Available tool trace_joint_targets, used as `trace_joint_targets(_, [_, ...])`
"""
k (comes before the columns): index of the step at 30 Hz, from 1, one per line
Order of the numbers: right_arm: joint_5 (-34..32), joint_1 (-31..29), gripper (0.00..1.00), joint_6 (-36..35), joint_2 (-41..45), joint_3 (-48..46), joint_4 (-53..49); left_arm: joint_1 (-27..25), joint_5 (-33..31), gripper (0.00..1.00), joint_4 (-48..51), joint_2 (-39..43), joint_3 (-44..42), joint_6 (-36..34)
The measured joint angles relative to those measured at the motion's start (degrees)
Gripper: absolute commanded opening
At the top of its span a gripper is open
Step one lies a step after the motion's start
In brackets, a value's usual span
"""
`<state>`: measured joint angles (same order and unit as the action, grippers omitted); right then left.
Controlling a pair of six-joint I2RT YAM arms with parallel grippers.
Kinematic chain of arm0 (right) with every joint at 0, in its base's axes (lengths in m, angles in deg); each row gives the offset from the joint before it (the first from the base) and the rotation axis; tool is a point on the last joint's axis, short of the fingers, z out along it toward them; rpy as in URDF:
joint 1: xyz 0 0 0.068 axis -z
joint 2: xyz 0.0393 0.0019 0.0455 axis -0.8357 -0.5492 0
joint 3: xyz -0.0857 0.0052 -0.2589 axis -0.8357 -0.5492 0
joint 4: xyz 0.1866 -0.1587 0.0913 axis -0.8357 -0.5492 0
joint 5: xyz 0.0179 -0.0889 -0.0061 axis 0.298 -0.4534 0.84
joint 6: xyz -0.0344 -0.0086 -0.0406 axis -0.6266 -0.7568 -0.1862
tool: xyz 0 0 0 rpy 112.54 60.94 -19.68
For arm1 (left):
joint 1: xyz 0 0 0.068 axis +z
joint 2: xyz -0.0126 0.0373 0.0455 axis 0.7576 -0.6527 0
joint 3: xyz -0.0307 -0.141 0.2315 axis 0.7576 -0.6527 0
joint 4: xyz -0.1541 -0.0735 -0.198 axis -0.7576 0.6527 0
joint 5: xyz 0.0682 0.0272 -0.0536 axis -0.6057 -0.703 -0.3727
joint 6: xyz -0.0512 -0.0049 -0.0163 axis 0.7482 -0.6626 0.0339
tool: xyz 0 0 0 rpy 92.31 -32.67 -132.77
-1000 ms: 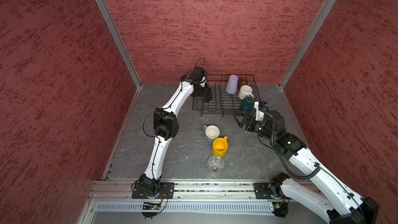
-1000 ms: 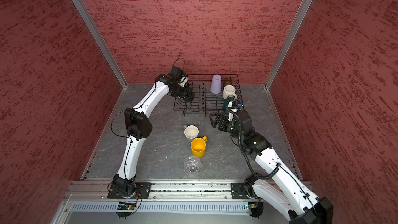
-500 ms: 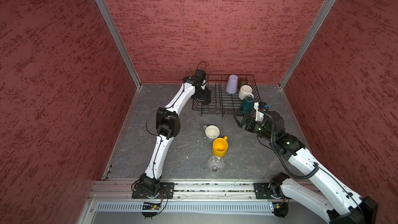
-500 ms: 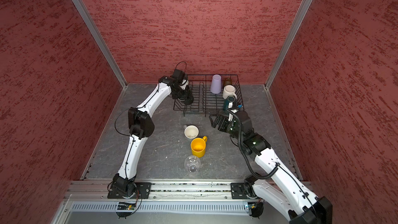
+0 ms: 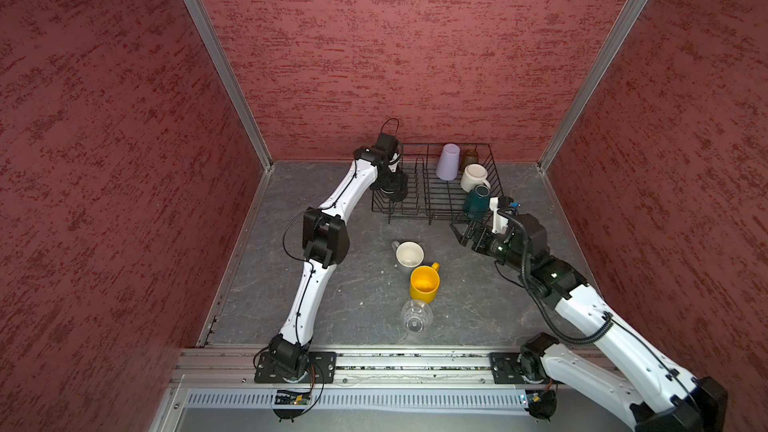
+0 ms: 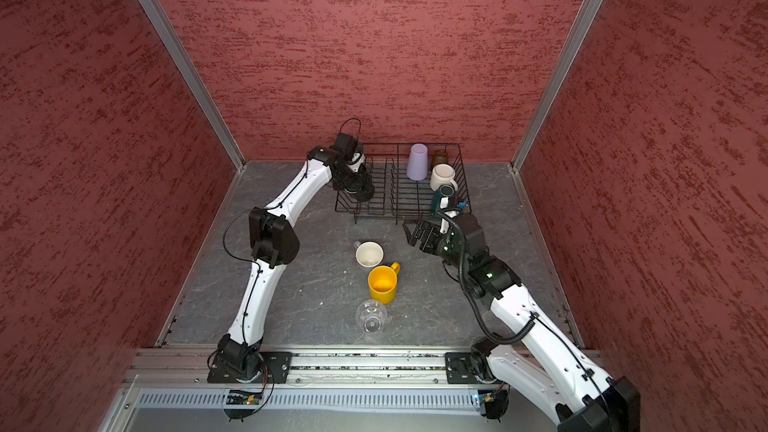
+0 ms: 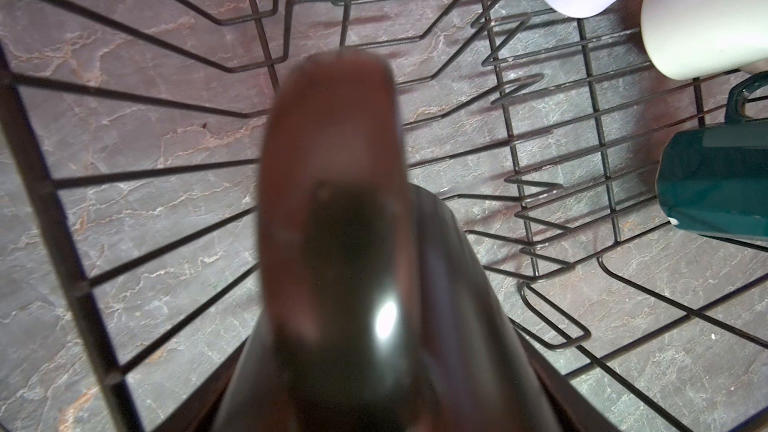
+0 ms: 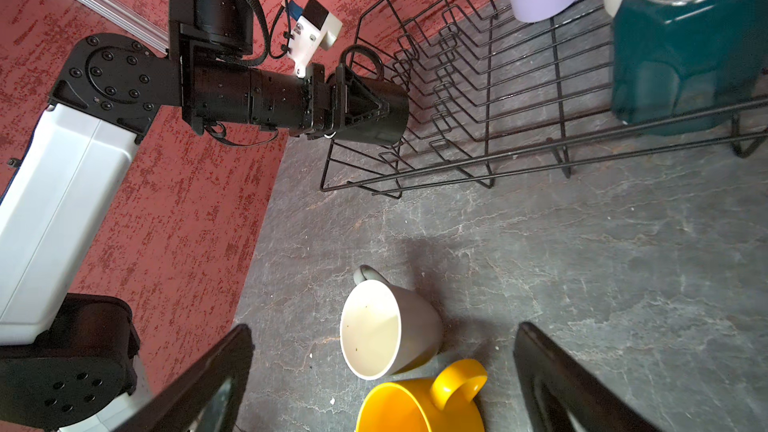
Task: Load the cups into the dish rack
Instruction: 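Lower the black mug upright into the rack's nearer slots with the left gripper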
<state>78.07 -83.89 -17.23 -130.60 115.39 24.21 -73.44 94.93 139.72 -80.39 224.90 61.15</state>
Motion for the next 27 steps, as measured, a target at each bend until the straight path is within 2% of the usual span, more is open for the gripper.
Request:
trace_joint_targets(4, [0.24, 0.0, 0.99, 0.17, -0.28, 0.0, 0.17, 0.02, 0.42, 0.57, -0.22, -0.52, 0.28, 0.02])
trace_joint_targets(7, [0.39, 0.0, 0.99, 0.22, -0.52, 0.0, 0.39, -0.13, 1.31, 0.59, -0.7, -1.77, 0.31, 0.0])
trace_joint_targets(13, [0.61, 0.0, 0.99, 0.42, -0.72, 0.0, 0.61, -0.15, 1.84, 0.53, -1.07, -2.38, 0.31, -0.68])
trace_joint_targets(18, [0.7, 0.0, 0.99, 0.46, -0.92, -0.02, 1.31, -0.15, 1.86, 0.63, -1.09, -2.38, 0.31, -0.94])
trace_joint_targets(21, [0.83, 0.0, 0.99, 0.61, -0.92, -0.04, 1.44, -0.15, 1.86, 0.79, -1.07, -2.38, 0.31, -0.98])
trace_joint_targets(27, [1.03, 0.0, 0.99, 0.83, -0.92, -0.9, 1.73, -0.15, 1.9, 0.85, -1.07, -2.38, 0.31, -1.01])
